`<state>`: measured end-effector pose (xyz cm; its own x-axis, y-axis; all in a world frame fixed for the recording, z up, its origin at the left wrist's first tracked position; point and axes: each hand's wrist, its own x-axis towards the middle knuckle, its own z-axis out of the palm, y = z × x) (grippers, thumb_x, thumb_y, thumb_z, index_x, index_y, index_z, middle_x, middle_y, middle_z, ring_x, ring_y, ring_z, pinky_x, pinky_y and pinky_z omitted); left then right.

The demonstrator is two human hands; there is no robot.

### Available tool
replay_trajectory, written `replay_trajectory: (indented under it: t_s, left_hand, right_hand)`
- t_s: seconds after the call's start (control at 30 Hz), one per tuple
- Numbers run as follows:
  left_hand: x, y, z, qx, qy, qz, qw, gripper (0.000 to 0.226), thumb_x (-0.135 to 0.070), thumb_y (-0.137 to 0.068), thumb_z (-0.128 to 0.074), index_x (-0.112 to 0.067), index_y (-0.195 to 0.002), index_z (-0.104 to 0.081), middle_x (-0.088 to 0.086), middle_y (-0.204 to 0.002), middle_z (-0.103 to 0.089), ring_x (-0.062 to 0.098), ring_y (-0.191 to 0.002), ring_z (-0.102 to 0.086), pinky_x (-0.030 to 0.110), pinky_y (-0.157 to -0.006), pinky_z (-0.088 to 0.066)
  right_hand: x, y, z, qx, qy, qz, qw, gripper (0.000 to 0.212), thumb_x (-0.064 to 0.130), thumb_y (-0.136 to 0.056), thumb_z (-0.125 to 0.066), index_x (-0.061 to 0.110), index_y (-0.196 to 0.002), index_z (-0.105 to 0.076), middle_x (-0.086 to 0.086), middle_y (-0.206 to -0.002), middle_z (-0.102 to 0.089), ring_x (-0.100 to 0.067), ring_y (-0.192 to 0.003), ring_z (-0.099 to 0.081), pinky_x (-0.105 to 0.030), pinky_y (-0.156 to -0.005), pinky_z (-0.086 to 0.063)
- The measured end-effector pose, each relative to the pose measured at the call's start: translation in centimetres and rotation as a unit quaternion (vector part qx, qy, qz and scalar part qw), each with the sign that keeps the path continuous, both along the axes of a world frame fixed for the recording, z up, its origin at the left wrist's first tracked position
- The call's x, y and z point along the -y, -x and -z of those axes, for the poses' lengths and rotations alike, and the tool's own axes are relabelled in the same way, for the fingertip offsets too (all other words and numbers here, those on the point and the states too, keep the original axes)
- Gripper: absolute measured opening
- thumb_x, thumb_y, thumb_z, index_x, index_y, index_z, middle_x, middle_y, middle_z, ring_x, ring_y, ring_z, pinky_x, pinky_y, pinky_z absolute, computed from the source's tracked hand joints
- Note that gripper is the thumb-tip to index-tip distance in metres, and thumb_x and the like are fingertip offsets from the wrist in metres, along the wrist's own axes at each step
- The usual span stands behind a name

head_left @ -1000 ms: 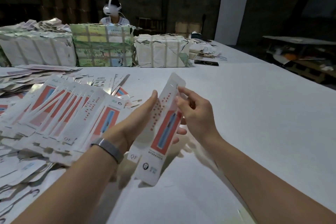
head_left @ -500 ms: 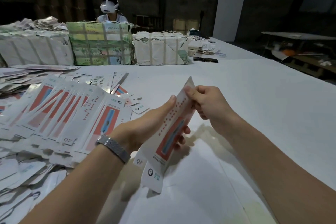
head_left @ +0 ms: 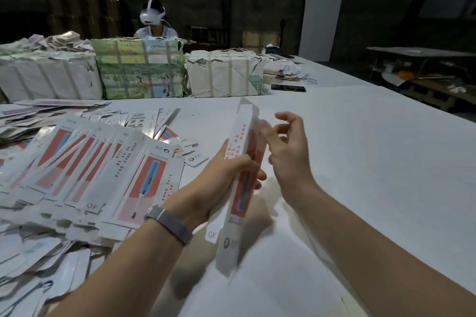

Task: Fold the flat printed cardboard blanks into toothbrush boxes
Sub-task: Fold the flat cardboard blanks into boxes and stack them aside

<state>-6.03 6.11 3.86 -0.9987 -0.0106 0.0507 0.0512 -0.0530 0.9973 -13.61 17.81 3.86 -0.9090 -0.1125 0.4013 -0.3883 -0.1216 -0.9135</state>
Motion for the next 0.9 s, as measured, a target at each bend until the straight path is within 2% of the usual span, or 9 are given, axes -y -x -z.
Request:
replay_trajectory:
  t_s: [0.07,0.2,0.33,0.4,0.5,0.63,0.73,0.8,0.9]
  left_hand:
    - [-0.3,0.0,0.3,-0.024,-0.029,-0.025,0.999,0.021,-0.008,-0.095,-0.052,-0.019,-0.113,-0.054,0.001,-0.076,-0.073,0.012,-0.065,-0.071,0.020,-0.055,-0.054]
    - [-0.8,0.6,1.2,-0.029,-0.053,-0.096,0.994,0.048,-0.031,-0.078,-0.061,-0.017,-0.122,-0.048,0.013,-0.100,-0.068,0.018,-0.078,-0.074,0.026,-0.060,-0.057]
    - [-0.6,0.9,2.0,-0.065,0.044,-0.174,0.982,0.045,-0.047,-0.075,-0.059,-0.030,-0.108,-0.034,0.010,-0.105,-0.060,0.015,-0.080,-0.073,0.025,-0.065,-0.058]
    - [-0.4,1.1,2.0,-0.121,0.076,-0.208,0.968,0.053,-0.051,-0.076,-0.061,-0.035,-0.115,-0.029,0.006,-0.107,-0.060,0.013,-0.084,-0.073,0.028,-0.070,-0.059]
    - [0.1,1.5,1.4,-0.169,0.098,-0.200,0.960,0.070,-0.052,-0.080,-0.063,-0.040,-0.134,-0.021,-0.003,-0.107,-0.067,0.012,-0.089,-0.073,0.033,-0.077,-0.061]
    - [0.5,2.1,0.6,-0.205,0.129,-0.180,0.953,0.066,-0.040,-0.091,-0.051,-0.032,-0.145,-0.014,-0.017,-0.103,-0.072,0.007,-0.095,-0.071,0.028,-0.083,-0.058]
    - [0.4,2.2,0.8,-0.208,0.141,-0.181,0.951,0.061,-0.041,-0.094,-0.043,-0.036,-0.146,-0.013,-0.012,-0.108,-0.070,0.006,-0.095,-0.071,0.032,-0.085,-0.058]
    - [0.4,2.3,0.9,-0.203,0.128,-0.177,0.955,0.059,-0.041,-0.095,-0.041,-0.038,-0.147,-0.014,-0.007,-0.115,-0.069,0.010,-0.096,-0.071,0.039,-0.089,-0.058]
    - [0.5,2.4,1.3,-0.199,0.092,-0.163,0.962,0.057,-0.036,-0.097,-0.039,-0.036,-0.148,-0.016,0.000,-0.119,-0.066,0.015,-0.100,-0.071,0.046,-0.093,-0.057]
  right_hand:
    - [0.6,-0.6,0.7,0.039,0.000,-0.069,0.997,0.022,0.036,-0.100,-0.055,0.040,-0.121,-0.049,0.002,-0.106,-0.059,-0.013,-0.088,-0.066,-0.018,-0.063,-0.051]
    - [1.6,-2.1,1.4,0.049,0.051,-0.181,0.981,0.052,0.031,-0.103,-0.044,0.056,-0.146,-0.029,0.027,-0.114,-0.065,-0.004,-0.101,-0.069,-0.020,-0.073,-0.057]
    - [1.5,-2.2,1.0,0.055,0.071,-0.212,0.973,0.047,0.030,-0.107,-0.036,0.059,-0.143,-0.034,0.028,-0.123,-0.063,-0.006,-0.111,-0.066,-0.029,-0.083,-0.058]
    - [1.4,-2.0,0.8,0.054,0.063,-0.208,0.975,0.046,0.029,-0.107,-0.037,0.061,-0.140,-0.037,0.031,-0.118,-0.065,-0.006,-0.111,-0.066,-0.032,-0.086,-0.059]
    - [1.5,-2.0,0.6,0.045,0.055,-0.198,0.978,0.050,0.024,-0.106,-0.039,0.059,-0.141,-0.037,0.020,-0.127,-0.064,-0.012,-0.112,-0.067,-0.032,-0.087,-0.059]
    - [1.8,-2.2,0.3,0.031,0.070,-0.216,0.973,0.050,0.022,-0.105,-0.038,0.064,-0.131,-0.041,0.003,-0.133,-0.062,-0.018,-0.114,-0.066,-0.031,-0.088,-0.057]
    - [2.2,-2.5,0.2,0.028,0.079,-0.235,0.968,0.048,0.021,-0.107,-0.033,0.063,-0.129,-0.039,0.005,-0.132,-0.061,-0.014,-0.115,-0.065,-0.028,-0.088,-0.056]
    - [2.4,-2.6,0.1,0.036,0.065,-0.238,0.968,0.043,0.025,-0.108,-0.031,0.064,-0.127,-0.037,0.011,-0.128,-0.062,-0.010,-0.113,-0.065,-0.026,-0.087,-0.056]
    - [2.1,-2.2,0.3,0.039,0.046,-0.250,0.966,0.038,0.026,-0.108,-0.029,0.059,-0.122,-0.040,0.026,-0.100,-0.071,-0.001,-0.096,-0.069,-0.022,-0.080,-0.058]
